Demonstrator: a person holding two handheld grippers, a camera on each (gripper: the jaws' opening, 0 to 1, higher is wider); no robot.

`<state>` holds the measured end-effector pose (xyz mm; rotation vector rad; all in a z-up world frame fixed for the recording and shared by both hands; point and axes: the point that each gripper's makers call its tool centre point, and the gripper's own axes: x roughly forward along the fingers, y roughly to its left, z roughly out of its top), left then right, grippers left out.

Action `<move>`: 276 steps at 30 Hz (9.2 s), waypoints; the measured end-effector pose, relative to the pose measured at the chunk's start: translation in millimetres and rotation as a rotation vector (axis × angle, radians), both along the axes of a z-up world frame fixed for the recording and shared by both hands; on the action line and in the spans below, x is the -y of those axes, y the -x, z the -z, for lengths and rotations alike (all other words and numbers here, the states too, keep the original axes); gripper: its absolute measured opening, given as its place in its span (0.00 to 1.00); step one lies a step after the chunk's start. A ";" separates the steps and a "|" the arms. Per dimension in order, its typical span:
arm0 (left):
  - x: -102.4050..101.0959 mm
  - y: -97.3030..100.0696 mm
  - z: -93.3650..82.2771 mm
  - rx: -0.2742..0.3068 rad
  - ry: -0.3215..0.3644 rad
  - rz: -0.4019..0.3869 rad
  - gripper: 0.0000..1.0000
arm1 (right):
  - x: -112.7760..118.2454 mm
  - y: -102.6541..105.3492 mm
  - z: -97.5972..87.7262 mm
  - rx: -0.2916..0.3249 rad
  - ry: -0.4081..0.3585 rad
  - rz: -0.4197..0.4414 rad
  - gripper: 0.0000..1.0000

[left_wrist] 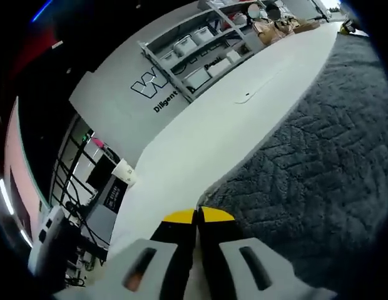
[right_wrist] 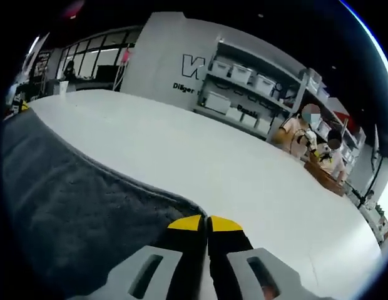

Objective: Open the folded towel by lifting each exposed corner and separating the folded layers until the towel lies flat within the target outline without major curled edges

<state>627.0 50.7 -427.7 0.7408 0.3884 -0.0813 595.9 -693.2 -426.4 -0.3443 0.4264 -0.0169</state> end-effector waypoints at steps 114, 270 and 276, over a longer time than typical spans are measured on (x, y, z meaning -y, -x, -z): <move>100.5 53.3 -28.9 -0.127 0.628 0.198 0.89 | -146.0 27.9 -26.0 0.006 -0.176 -0.190 0.55; 87.2 56.8 16.1 -0.246 0.652 0.265 0.97 | -421.9 71.9 14.4 -0.265 -0.251 -1.273 0.50; 87.1 56.4 15.8 -0.245 0.652 0.268 0.97 | -408.3 74.2 14.2 -0.262 -0.269 -1.269 0.49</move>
